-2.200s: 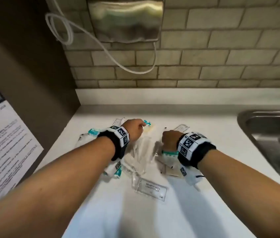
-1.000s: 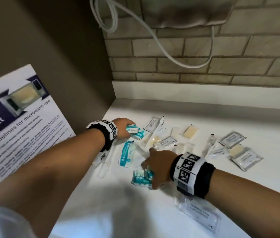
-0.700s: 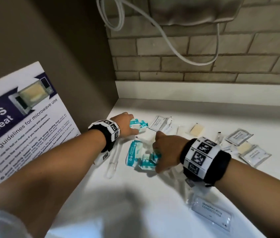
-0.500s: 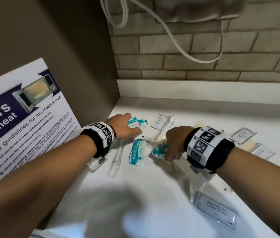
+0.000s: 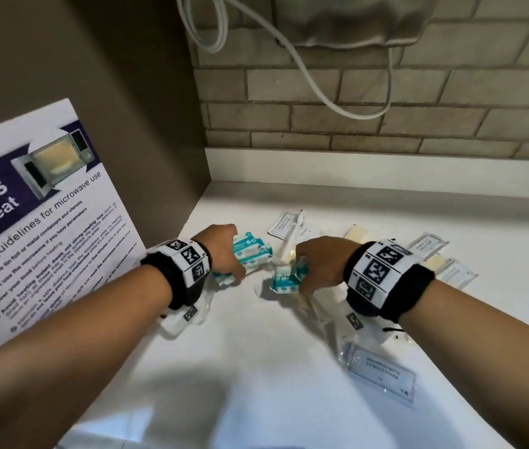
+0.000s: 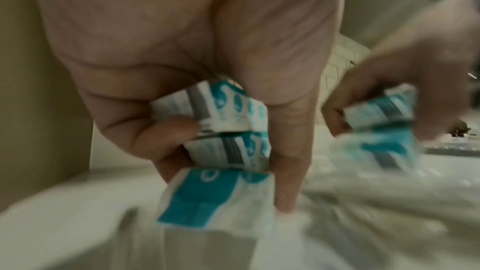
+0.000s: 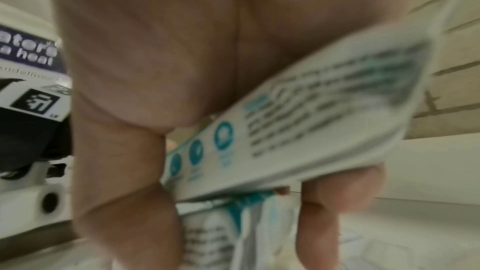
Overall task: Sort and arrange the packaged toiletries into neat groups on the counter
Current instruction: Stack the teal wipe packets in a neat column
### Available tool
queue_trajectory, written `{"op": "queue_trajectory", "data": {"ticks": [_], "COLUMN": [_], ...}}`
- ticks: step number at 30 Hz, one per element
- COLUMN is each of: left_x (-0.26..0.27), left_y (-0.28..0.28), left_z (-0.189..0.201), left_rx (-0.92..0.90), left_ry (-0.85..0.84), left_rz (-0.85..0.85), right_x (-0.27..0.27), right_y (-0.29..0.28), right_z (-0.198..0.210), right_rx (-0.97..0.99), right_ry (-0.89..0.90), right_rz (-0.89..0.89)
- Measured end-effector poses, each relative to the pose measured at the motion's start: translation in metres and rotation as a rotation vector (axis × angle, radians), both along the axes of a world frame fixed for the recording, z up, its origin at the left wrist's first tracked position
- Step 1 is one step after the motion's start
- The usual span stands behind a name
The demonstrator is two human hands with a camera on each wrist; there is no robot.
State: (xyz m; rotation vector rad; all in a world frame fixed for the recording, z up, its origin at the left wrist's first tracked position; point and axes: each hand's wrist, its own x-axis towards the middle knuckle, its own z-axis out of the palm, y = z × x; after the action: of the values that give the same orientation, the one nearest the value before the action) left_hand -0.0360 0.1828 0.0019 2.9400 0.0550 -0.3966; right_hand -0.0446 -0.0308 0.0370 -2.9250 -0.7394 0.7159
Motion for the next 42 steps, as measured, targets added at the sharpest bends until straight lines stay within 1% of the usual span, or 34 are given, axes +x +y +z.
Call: {"op": "queue_trajectory", "data": {"ticks": [2,4,6,8,10,12,16,18,21,25,29,32,36,40,42], "left_x": [0.004,0.007,0.015,0.025,0.035,0.043,0.058,0.066,0.076,0.086,0.093,0.097,0.102,0.108,0.109], "left_y": [0.001,-0.011,-0.036,-0.069,-0.104,-0.138,-0.213,-0.252,-0.305,-0.363,-0.396,-0.41,-0.424,-0.429,-0.43], "left_z": [0.02,0.041,0.056,0.065,0.067,0.066,0.058,0.053,0.045,0.034,0.019,0.007,0.0,-0.006,-0.011], "left_rx": [-0.019,-0.073,-0.139,-0.211,-0.263,-0.312,-0.321,-0.305,-0.29,-0.266,-0.251,-0.234,-0.237,-0.244,-0.248], "left_ry": [-0.084,-0.15,-0.188,-0.232,-0.265,-0.263,-0.214,-0.161,-0.129,-0.09,-0.025,0.02,0.044,0.015,0.04], "left_rz": [-0.023,-0.071,-0.128,-0.178,-0.222,-0.274,-0.425,-0.481,-0.53,-0.541,-0.502,-0.478,-0.419,-0.371,-0.364], "right_x": [-0.005,-0.009,-0.01,-0.011,-0.011,-0.012,-0.017,-0.019,-0.02,-0.015,-0.007,0.0,0.012,0.02,0.022], "right_y": [-0.013,-0.028,-0.044,-0.065,-0.094,-0.126,-0.199,-0.233,-0.274,-0.311,-0.325,-0.33,-0.341,-0.35,-0.353], "right_z": [0.002,0.007,0.012,0.018,0.021,0.019,0.007,-0.001,-0.011,-0.025,-0.038,-0.044,-0.048,-0.048,-0.048], "right_rx": [0.109,0.2,0.27,0.292,0.261,0.181,0.006,-0.01,-0.021,-0.029,0.003,0.039,0.094,0.102,0.104], "right_ry": [-0.022,-0.055,-0.088,-0.105,-0.08,-0.062,-0.089,-0.06,-0.037,0.004,0.02,-0.025,-0.093,-0.145,-0.155], "right_rz": [-0.02,-0.038,-0.071,-0.13,-0.203,-0.26,-0.401,-0.466,-0.495,-0.441,-0.367,-0.33,-0.372,-0.408,-0.406]}}
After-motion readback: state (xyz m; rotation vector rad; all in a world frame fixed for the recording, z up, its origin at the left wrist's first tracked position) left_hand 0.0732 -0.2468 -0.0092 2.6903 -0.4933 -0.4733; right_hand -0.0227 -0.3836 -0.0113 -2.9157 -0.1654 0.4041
